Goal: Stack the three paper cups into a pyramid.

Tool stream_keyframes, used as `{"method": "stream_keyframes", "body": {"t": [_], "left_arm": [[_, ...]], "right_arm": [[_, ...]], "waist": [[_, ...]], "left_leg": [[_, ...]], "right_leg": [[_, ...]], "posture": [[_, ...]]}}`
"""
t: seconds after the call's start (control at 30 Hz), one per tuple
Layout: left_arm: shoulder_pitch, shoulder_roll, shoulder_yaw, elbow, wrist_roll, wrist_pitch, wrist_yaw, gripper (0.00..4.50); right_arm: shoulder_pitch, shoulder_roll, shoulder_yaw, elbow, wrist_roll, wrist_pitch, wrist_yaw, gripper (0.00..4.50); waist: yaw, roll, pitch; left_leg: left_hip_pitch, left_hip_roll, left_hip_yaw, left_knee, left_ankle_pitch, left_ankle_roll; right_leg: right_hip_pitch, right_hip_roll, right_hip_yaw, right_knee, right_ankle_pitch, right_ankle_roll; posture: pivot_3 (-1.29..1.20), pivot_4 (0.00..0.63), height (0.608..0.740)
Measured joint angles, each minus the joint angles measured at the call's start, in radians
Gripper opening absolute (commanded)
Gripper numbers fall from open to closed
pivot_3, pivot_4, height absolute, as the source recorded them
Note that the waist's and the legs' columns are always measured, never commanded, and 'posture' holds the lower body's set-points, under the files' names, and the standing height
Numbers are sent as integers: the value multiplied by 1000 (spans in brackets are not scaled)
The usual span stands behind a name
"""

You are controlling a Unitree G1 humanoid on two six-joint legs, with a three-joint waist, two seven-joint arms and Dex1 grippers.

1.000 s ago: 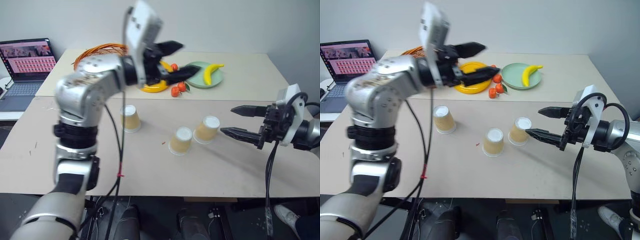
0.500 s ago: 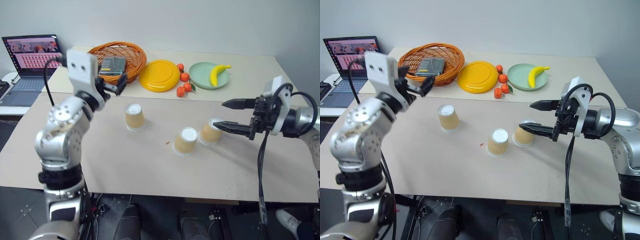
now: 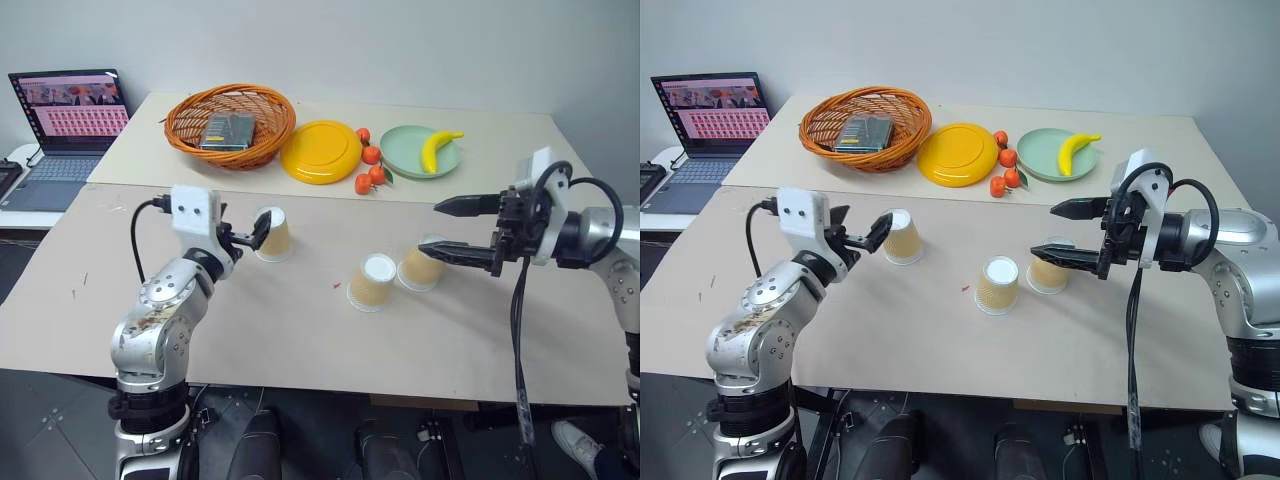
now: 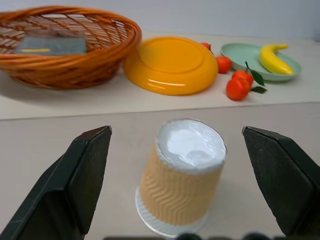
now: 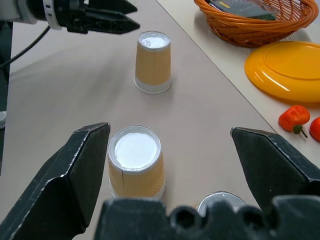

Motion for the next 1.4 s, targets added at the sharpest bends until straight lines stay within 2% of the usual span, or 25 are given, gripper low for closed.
{"method": "stream_keyframes", "body": {"t": [0.37, 0.6, 1.1, 1.17, 1.27, 1.4], "left_arm": [[33, -44, -81, 130, 25, -159, -26, 4477], [30, -34, -112, 215, 80, -267, -33, 4477], [-63, -14, -136, 414, 156, -442, -87, 4477], [-74, -14, -136, 441, 157, -462, -96, 4059], [-97, -10, -136, 508, 171, -502, -115, 3076], [-124, -1, -136, 565, 180, -542, -136, 3076]], "right_arm": [[30, -27, -52, -83, 53, 60, -11, 4500], [30, -36, -55, -114, 74, 97, -42, 4500], [35, -48, -66, -122, 75, 99, -53, 4500], [40, -49, -79, -123, 75, 98, -53, 4500], [45, -51, -85, -124, 74, 98, -55, 4500], [56, -51, -87, -124, 74, 98, -56, 4500]], "waist": [[2, 0, 0], [2, 0, 0], [2, 0, 0], [2, 0, 0], [2, 0, 0], [2, 0, 0]], "left_leg": [[0, 0, 0, 0, 0, 0], [0, 0, 0, 0, 0, 0], [0, 0, 0, 0, 0, 0], [0, 0, 0, 0, 0, 0], [0, 0, 0, 0, 0, 0], [0, 0, 0, 0, 0, 0]], "right_leg": [[0, 0, 0, 0, 0, 0], [0, 0, 0, 0, 0, 0], [0, 0, 0, 0, 0, 0], [0, 0, 0, 0, 0, 0], [0, 0, 0, 0, 0, 0], [0, 0, 0, 0, 0, 0]], "posture": [[0, 150, 732], [0, 150, 732], [0, 150, 732], [0, 150, 732], [0, 150, 732], [0, 150, 732]]}}
